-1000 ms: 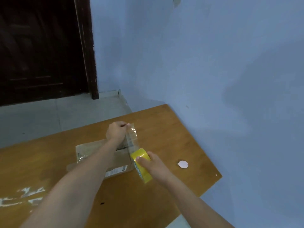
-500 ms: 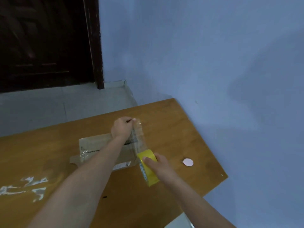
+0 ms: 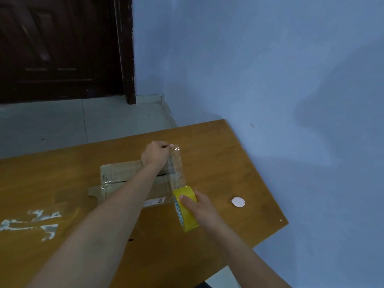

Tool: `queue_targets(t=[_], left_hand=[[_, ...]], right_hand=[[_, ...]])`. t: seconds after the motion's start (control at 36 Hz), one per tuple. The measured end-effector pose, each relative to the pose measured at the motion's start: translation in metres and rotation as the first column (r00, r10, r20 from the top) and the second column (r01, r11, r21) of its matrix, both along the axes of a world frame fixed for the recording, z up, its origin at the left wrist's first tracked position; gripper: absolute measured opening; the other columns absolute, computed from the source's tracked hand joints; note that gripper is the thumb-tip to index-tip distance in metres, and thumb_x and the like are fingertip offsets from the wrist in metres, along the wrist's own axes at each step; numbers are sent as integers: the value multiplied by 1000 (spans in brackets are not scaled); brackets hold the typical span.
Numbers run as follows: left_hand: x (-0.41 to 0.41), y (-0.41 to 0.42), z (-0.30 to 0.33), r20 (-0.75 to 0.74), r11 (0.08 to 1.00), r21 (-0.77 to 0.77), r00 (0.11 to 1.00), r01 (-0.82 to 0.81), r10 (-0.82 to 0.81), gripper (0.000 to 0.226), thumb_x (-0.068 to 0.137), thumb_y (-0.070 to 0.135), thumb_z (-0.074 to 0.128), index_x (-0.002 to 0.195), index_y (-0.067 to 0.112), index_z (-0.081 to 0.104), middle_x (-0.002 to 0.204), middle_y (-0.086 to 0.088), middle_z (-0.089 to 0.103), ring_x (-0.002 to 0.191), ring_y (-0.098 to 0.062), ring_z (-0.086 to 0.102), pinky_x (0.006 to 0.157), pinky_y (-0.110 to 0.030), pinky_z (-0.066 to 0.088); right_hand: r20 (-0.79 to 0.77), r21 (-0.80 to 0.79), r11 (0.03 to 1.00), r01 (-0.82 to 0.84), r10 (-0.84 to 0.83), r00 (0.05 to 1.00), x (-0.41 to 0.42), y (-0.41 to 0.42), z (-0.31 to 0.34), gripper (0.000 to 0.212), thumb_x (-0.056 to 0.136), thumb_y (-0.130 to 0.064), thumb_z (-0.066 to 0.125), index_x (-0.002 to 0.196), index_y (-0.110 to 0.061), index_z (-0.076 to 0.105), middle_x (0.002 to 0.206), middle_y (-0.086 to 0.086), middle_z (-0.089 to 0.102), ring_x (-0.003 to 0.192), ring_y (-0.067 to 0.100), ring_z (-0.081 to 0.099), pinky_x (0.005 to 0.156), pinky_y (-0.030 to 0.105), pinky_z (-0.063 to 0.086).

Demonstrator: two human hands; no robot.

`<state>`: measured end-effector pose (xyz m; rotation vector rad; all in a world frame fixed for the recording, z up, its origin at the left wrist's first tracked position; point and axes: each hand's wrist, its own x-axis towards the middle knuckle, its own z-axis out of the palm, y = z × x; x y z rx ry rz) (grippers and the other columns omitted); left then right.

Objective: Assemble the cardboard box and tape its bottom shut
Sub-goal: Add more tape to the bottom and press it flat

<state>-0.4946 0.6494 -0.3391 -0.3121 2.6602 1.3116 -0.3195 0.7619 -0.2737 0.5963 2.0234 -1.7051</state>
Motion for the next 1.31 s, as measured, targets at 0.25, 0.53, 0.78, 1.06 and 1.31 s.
queue_targets(t=[0.25,0.53,0.78,1.06,1.31], left_hand=[[-1,0,0,-7,1000,-5,1000,-8,8,25,86,48,60,92,28,74,94,2,72,79,-19,58,63,-24,34],[0,0,1,-3,1000,-9,1000,-19,19,27,87,48,58,95,28,74,92,3,71,74,-16,55,57,-21,31],[-1,-1,1,14,1000,-23,1000,-14,14,28,89,45,58,99,24,74,97,1,72,76,-17,57,62,-24,38],[-4,1,2,55,996,-87,998,23,-19,27,90,42,58,97,22,74,103,-2,71,92,-24,62,69,-26,44],[-5,2,4,95,993,-116,995,30,-19,26,89,42,59,94,21,74,108,-2,70,98,-26,62,70,-26,42]], right_hand=[[2,-14,1000,-19,19,1000,0,2,2,10,91,-30,58,83,-25,61,77,-5,64,64,6,63,56,18,51],[-3,-4,1000,-30,30,1000,0,5,4,9,92,-31,57,87,-26,60,83,-1,64,72,12,63,63,23,51],[37,-24,999,-27,28,999,-4,9,-4,11,91,-33,58,86,-25,63,83,-3,67,71,11,66,64,25,54],[33,-34,998,-50,51,998,-7,14,-9,18,93,-25,56,101,-9,62,83,3,63,69,15,61,61,24,50],[52,-28,997,-68,69,996,-7,16,-19,19,92,-27,58,99,-10,61,76,-1,61,62,10,60,55,20,49]])
